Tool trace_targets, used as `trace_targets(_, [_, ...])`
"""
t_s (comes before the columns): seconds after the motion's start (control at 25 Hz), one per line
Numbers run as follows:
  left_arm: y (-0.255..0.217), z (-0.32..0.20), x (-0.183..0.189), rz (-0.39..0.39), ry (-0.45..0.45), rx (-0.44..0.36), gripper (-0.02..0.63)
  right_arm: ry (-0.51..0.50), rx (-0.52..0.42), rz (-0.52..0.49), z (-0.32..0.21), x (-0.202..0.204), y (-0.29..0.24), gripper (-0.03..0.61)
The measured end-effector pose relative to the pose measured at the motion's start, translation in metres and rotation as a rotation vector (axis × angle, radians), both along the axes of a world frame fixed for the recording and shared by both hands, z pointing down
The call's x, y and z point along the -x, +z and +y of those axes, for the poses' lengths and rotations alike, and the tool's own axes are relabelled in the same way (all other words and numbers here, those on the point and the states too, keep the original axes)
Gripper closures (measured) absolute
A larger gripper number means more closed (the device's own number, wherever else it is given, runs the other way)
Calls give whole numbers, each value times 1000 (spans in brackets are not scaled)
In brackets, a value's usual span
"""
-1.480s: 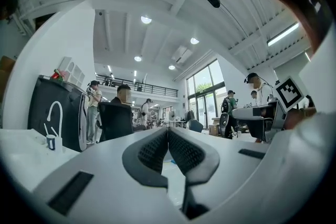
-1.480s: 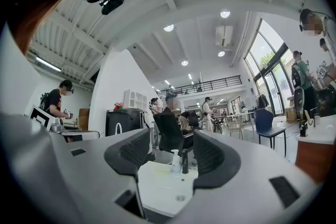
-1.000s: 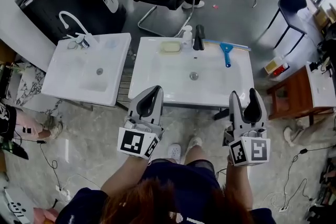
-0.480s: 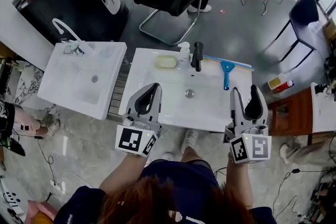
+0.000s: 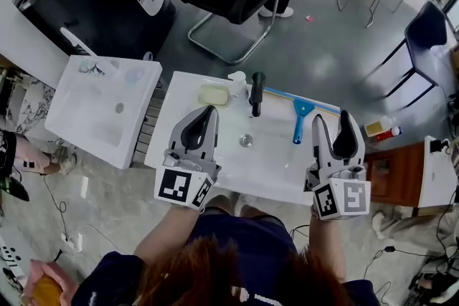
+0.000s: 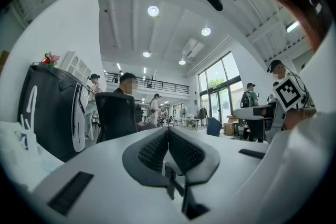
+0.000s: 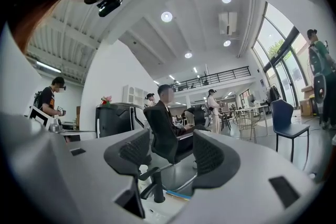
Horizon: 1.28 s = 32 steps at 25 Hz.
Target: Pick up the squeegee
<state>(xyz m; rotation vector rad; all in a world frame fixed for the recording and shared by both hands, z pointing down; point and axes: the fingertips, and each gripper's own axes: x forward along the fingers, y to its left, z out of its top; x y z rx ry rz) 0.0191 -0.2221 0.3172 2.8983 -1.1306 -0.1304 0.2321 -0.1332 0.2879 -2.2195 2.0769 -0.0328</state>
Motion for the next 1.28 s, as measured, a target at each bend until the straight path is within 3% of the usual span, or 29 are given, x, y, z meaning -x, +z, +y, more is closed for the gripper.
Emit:
trace_targets(0.28, [7, -21, -21, -12, 11, 19, 594, 1, 25, -20, -24, -17, 10, 311])
trace_targets(0.64, [15, -58, -50, -28, 90, 35, 594, 60, 69, -50, -58, -32, 27, 311])
trace_targets(0.8, [14, -75, -66, 31, 86, 50, 594, 78, 96, -62, -68, -41, 44, 311])
trace_targets(1.08, [44, -89, -80, 13, 93, 89, 594, 111, 168, -83, -80, -59, 92, 308])
trace_targets(1.28, [72, -100, -92, -19, 103, 122, 594, 164, 299, -103, -90, -79, 158, 302])
